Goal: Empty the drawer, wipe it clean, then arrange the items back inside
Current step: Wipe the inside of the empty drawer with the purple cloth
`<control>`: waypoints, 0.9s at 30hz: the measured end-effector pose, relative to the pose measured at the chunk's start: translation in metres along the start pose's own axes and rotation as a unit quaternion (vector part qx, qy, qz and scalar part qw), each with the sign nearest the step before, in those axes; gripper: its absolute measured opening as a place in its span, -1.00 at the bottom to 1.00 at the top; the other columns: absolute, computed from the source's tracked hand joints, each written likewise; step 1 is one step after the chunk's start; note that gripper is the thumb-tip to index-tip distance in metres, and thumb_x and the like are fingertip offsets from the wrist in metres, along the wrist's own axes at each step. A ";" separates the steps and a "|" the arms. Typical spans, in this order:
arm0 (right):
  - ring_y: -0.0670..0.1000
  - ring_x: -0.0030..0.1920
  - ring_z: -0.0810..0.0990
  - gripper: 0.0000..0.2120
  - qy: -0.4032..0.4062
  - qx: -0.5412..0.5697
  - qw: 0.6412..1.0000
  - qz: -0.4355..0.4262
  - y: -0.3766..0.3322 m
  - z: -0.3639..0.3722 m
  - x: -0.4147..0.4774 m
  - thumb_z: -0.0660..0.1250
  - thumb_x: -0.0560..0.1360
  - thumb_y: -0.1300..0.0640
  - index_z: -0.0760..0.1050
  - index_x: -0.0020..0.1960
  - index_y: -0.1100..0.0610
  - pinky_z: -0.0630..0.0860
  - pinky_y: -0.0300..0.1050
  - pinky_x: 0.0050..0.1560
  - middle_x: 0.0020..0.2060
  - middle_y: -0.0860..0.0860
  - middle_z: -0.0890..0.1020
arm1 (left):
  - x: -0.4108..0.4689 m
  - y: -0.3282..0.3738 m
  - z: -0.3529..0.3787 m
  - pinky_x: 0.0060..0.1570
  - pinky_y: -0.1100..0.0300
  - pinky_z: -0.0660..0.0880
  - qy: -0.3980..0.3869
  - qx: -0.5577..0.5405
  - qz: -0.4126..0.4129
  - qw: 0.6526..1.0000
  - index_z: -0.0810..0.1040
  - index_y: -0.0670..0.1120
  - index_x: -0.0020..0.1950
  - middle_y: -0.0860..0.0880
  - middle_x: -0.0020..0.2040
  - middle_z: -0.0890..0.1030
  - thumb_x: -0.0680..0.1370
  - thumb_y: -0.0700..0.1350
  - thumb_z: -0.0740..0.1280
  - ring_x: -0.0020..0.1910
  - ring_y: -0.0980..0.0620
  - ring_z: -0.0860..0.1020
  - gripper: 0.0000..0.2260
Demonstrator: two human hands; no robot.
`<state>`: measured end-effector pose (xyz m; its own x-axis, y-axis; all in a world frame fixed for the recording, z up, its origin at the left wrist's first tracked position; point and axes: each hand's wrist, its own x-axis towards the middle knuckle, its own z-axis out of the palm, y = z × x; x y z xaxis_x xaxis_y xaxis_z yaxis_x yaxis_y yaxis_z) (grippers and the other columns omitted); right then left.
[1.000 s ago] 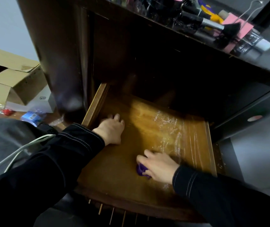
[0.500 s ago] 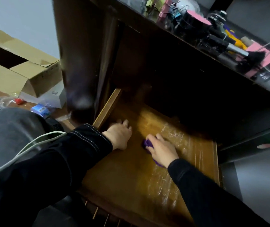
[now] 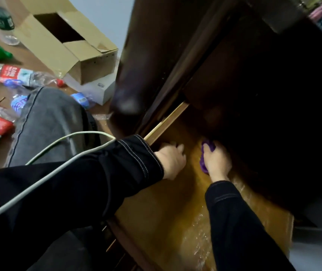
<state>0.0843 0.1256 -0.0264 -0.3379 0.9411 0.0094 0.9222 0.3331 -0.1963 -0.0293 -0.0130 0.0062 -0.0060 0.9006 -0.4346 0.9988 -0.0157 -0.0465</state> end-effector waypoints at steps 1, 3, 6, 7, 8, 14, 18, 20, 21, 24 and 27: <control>0.24 0.16 0.60 -0.63 -0.041 0.004 0.999 -0.029 0.009 -0.003 -0.007 0.24 0.64 -0.11 0.52 0.33 0.07 0.51 0.04 0.09 0.18 0.14 0.63 | -0.001 0.000 -0.001 0.37 -0.07 0.39 0.001 0.005 0.004 1.000 -0.04 -0.20 0.62 -0.30 0.60 -0.02 0.64 -0.04 0.26 0.53 -0.32 0.16 -0.32; 0.16 0.14 0.60 -0.64 -0.097 -0.013 0.991 -0.089 0.028 -0.012 -0.025 0.30 0.60 -0.14 0.51 0.33 -0.02 0.54 0.00 0.07 0.17 0.05 0.62 | -0.002 0.000 -0.002 0.37 -0.06 0.37 0.003 0.016 0.012 1.000 -0.04 -0.21 0.62 -0.30 0.60 -0.02 0.65 -0.06 0.24 0.55 -0.30 0.14 -0.34; 0.10 0.08 0.62 -0.65 -0.129 -0.034 0.988 -0.080 0.044 -0.025 -0.024 0.30 0.59 -0.17 0.52 0.29 -0.03 0.46 -0.11 -0.01 0.14 0.01 0.64 | -0.002 -0.001 -0.002 0.35 -0.04 0.37 0.003 0.031 0.019 0.999 -0.06 -0.21 0.62 -0.31 0.61 -0.06 0.66 -0.09 0.21 0.56 -0.30 0.12 -0.36; 0.11 0.04 0.62 -0.61 -0.138 -0.026 0.990 -0.017 0.040 -0.026 -0.014 0.24 0.61 -0.21 0.51 0.30 0.00 0.40 -0.13 0.00 0.10 0.04 0.65 | -0.001 -0.001 -0.001 0.34 -0.04 0.38 0.002 0.034 0.021 0.999 -0.07 -0.21 0.62 -0.31 0.61 -0.08 0.67 -0.11 0.20 0.56 -0.31 0.11 -0.37; 0.11 0.00 0.61 -0.54 -0.150 -0.005 0.987 0.065 0.031 -0.027 -0.001 0.16 0.63 -0.26 0.51 0.30 0.06 0.35 -0.14 0.00 0.04 0.07 0.65 | 0.000 0.000 0.000 0.35 -0.05 0.39 0.000 0.037 0.021 0.999 -0.08 -0.20 0.62 -0.30 0.61 -0.08 0.67 -0.11 0.20 0.56 -0.32 0.10 -0.37; 0.22 0.15 0.61 -0.64 -0.058 -0.026 0.997 -0.035 -0.002 -0.003 0.004 0.15 0.67 -0.11 0.48 0.34 0.05 0.46 -0.03 0.04 0.18 0.12 0.63 | 0.005 -0.001 0.003 0.38 -0.07 0.39 -0.014 0.022 0.017 1.000 -0.05 -0.19 0.62 -0.31 0.60 -0.07 0.66 -0.11 0.22 0.55 -0.34 0.12 -0.36; 0.08 0.06 0.59 -0.76 -0.095 -0.080 0.981 -0.150 0.031 -0.014 -0.040 0.25 0.63 -0.10 0.44 0.29 -0.13 0.56 -0.12 -0.12 0.21 -0.03 0.50 | 0.003 -0.001 0.001 0.41 -0.11 0.34 -0.011 0.021 0.014 1.000 0.00 -0.21 0.62 -0.34 0.59 -0.02 0.63 -0.07 0.25 0.53 -0.36 0.14 -0.35; -0.05 -0.06 0.55 -0.80 -0.146 -0.110 0.967 -0.179 0.050 -0.022 -0.072 0.28 0.62 -0.08 0.41 0.23 -0.18 0.42 -0.34 -0.26 0.15 -0.12 0.47 | -0.001 -0.002 0.000 0.42 -0.10 0.34 -0.018 0.020 0.016 1.000 -0.03 -0.22 0.62 -0.34 0.59 -0.05 0.63 -0.09 0.26 0.54 -0.36 0.12 -0.33; -0.09 -0.08 0.54 -0.82 -0.181 -0.105 0.961 -0.180 0.058 -0.026 -0.085 0.29 0.61 -0.08 0.39 0.19 -0.22 0.42 -0.36 -0.26 0.12 -0.17 0.46 | -0.002 -0.002 0.000 0.42 -0.10 0.34 -0.020 0.017 0.016 1.000 -0.04 -0.22 0.62 -0.33 0.60 -0.06 0.63 -0.10 0.26 0.54 -0.36 0.11 -0.33; -0.13 -0.02 0.57 -0.87 -0.241 -0.069 0.956 -0.154 0.068 -0.043 -0.092 0.33 0.58 -0.14 0.42 0.09 -0.25 0.57 -0.20 -0.05 0.03 -0.24 0.49 | -0.005 -0.002 -0.002 0.40 -0.09 0.37 -0.023 0.002 0.016 1.000 -0.05 -0.19 0.62 -0.30 0.61 -0.08 0.63 -0.14 0.25 0.56 -0.34 0.10 -0.33; -0.01 0.13 0.59 -0.72 -0.146 -0.043 0.981 -0.116 0.055 -0.048 -0.060 0.28 0.61 -0.14 0.46 0.29 -0.14 0.55 -0.16 0.02 0.17 -0.12 0.55 | -0.004 -0.002 -0.002 0.40 -0.08 0.37 -0.026 -0.005 0.015 1.000 -0.06 -0.18 0.62 -0.28 0.61 -0.09 0.64 -0.14 0.24 0.56 -0.32 0.09 -0.34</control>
<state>0.1643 0.0901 0.0092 -0.5691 0.7864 -0.2403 0.8219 0.5523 -0.1392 -0.0316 -0.0158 0.0105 0.0224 0.8759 -0.4820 0.9990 -0.0385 -0.0235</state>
